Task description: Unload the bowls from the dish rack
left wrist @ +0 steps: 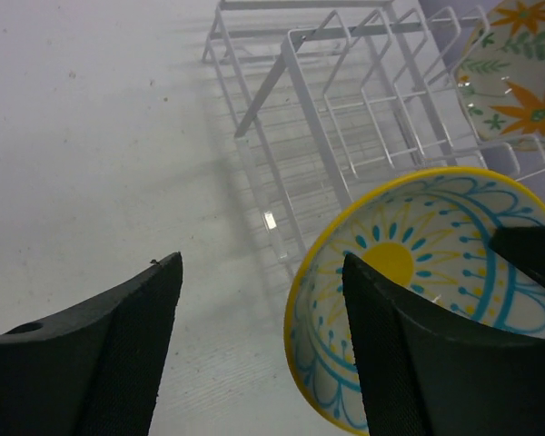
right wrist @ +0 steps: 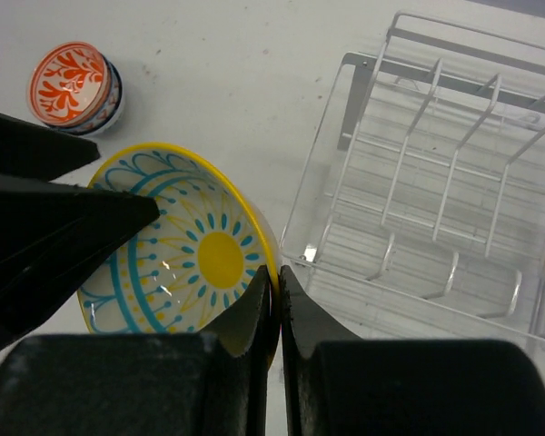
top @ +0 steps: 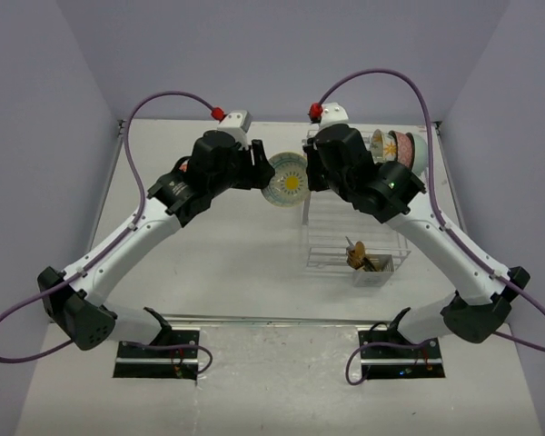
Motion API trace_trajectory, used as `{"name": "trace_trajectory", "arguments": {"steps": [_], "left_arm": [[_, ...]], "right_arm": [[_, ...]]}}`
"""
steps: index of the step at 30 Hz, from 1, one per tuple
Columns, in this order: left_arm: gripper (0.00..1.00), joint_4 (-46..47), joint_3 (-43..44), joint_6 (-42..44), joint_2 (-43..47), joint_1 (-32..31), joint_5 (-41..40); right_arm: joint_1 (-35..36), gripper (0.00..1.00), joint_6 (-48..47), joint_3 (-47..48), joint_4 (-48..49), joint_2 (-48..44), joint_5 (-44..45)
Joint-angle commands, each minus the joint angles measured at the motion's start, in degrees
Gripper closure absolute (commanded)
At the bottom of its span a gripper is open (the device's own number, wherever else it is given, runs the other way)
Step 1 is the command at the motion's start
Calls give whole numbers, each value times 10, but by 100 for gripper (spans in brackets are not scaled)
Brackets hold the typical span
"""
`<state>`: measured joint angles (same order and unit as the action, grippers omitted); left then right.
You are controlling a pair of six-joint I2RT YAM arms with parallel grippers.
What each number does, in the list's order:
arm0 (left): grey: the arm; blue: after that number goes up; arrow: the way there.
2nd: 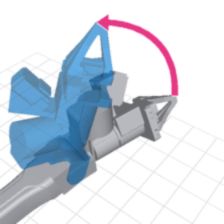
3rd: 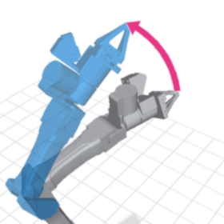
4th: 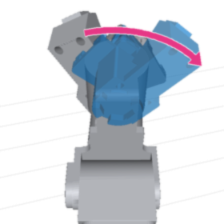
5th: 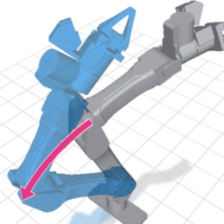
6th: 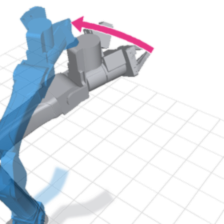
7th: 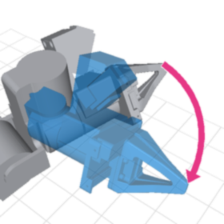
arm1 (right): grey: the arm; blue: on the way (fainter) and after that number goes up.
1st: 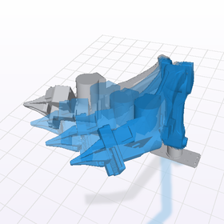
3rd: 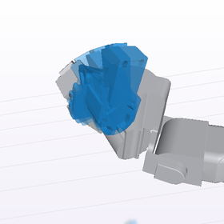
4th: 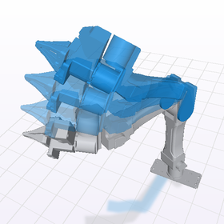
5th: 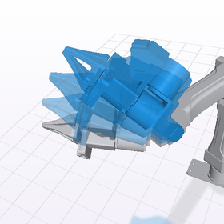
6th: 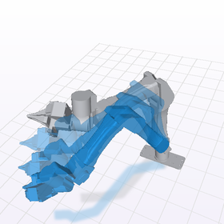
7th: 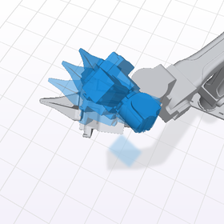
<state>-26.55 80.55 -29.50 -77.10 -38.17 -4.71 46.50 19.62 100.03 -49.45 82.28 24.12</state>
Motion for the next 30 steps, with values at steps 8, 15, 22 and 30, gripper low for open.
{"name": "trace_trajectory", "arguments": {"steps": [8,15,22,30], "left_arm": [[100,-33,41,1,-24,-15,-83],[100,-39,-5,-7,-24,-1,-151],[100,29,-114,-14,-62,91,-55],[100,96,-118,-20,-192,160,46]], "right_arm": [[3,100,41,-41,114,-51,-38],[-4,30,32,-47,89,-76,-10],[-8,31,-8,-10,-29,-136,1],[-8,30,-22,-85,-43,-229,-59]]}}
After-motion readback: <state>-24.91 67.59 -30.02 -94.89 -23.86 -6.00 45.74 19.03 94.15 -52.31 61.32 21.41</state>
